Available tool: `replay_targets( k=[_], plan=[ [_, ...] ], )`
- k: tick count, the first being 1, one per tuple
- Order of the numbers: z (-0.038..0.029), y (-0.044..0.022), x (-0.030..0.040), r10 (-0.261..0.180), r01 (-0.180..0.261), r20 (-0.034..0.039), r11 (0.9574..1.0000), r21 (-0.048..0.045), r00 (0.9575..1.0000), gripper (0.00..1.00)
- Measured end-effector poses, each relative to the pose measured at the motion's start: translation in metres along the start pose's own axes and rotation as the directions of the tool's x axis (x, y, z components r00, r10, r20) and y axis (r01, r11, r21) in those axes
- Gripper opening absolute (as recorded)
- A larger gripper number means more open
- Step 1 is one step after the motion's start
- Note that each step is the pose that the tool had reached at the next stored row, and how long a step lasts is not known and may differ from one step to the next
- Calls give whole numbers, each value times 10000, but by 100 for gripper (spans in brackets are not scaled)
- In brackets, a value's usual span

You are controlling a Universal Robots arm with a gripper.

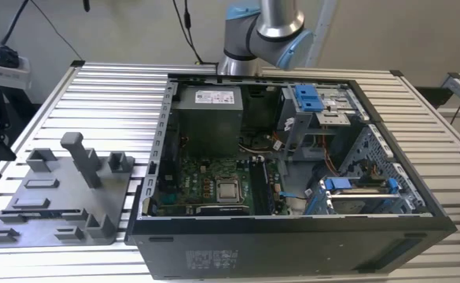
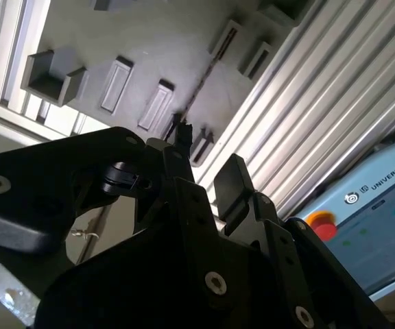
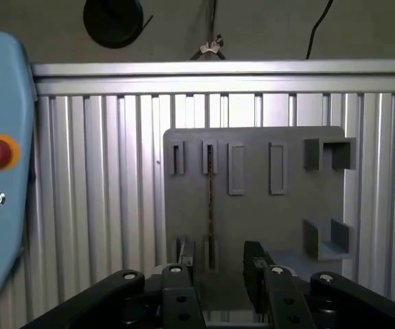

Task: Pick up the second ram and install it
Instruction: 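Pick up the second ram and move it above second insertion slot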

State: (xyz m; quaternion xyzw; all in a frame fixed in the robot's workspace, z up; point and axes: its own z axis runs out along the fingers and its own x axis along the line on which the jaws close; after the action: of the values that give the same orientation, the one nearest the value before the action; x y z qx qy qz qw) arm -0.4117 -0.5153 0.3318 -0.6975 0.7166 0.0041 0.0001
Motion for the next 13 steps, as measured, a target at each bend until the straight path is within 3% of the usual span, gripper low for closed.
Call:
replay_targets(
  k=[13],
  plan=[
    [107, -1, 1, 1, -1, -3, 9999, -115, 10000, 42]
  ],
)
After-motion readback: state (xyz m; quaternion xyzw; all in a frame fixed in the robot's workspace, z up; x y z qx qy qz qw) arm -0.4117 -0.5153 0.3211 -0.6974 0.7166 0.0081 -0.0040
